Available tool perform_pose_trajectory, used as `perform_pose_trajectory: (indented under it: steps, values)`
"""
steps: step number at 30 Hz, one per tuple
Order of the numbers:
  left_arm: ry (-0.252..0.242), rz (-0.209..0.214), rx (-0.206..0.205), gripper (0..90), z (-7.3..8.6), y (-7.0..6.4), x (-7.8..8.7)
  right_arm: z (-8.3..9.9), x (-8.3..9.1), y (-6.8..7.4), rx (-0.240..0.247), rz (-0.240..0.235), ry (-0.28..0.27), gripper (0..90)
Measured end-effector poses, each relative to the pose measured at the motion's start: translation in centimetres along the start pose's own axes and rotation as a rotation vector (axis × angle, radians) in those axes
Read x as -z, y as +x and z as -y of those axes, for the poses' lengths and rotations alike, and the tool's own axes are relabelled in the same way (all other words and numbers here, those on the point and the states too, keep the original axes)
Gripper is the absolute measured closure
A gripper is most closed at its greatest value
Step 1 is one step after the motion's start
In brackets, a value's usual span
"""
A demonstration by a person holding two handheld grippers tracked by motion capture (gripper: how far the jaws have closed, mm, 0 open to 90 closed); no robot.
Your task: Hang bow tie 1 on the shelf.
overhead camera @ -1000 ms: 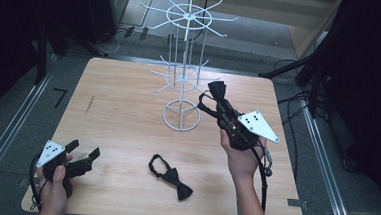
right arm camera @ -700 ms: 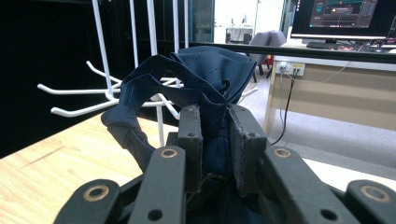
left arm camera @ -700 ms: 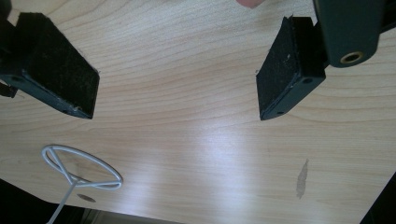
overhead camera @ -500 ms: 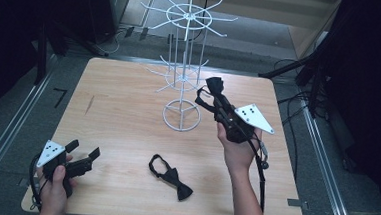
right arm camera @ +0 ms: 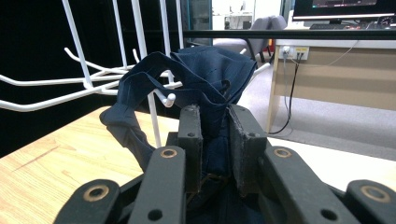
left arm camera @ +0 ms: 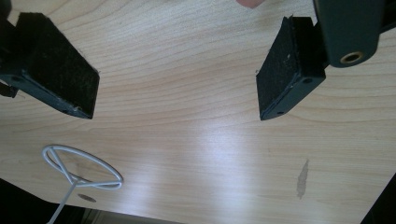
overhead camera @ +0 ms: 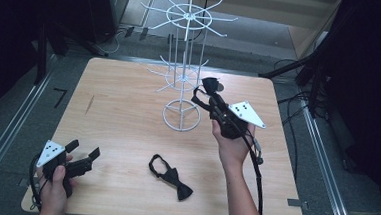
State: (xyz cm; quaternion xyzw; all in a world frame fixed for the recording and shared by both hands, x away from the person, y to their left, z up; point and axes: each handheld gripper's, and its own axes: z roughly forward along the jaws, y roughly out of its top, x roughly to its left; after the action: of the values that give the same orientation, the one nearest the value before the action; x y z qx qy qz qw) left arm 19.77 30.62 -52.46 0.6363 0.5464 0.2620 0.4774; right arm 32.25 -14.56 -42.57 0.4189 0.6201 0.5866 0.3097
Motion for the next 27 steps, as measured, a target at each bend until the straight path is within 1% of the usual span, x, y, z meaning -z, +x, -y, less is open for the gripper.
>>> perform_pose_trajectory:
  steps: [8, 11, 20, 25, 26, 27]
  values:
    - [-0.001, 0.0, -0.001, 14.1, 0.0, 0.0, 0.0, 0.6, -0.9, 0.0, -0.016, -0.002, 0.024, 77.4]
    - [-0.001, 0.0, -0.001, 14.1, 0.0, 0.0, 0.0, 0.8, -1.2, 0.1, -0.007, -0.004, 0.029, 77.2]
    - [-0.001, -0.001, -0.001, 14.1, 0.0, 0.0, 0.0, 1.2, -1.7, -0.1, -0.01, -0.001, 0.051, 75.9]
    - [-0.003, -0.002, -0.002, 14.1, 0.0, 0.0, 0.0, 1.5, -2.0, -0.2, -0.003, -0.001, 0.066, 73.9]
    - [-0.001, -0.001, -0.001, 14.1, 0.0, 0.0, 0.0, 1.6, -2.0, -0.2, 0.002, -0.005, 0.064, 70.9]
    - [-0.001, -0.001, -0.001, 14.1, 0.0, 0.0, 0.0, 1.6, -2.0, -0.2, 0.002, -0.005, 0.064, 70.9]
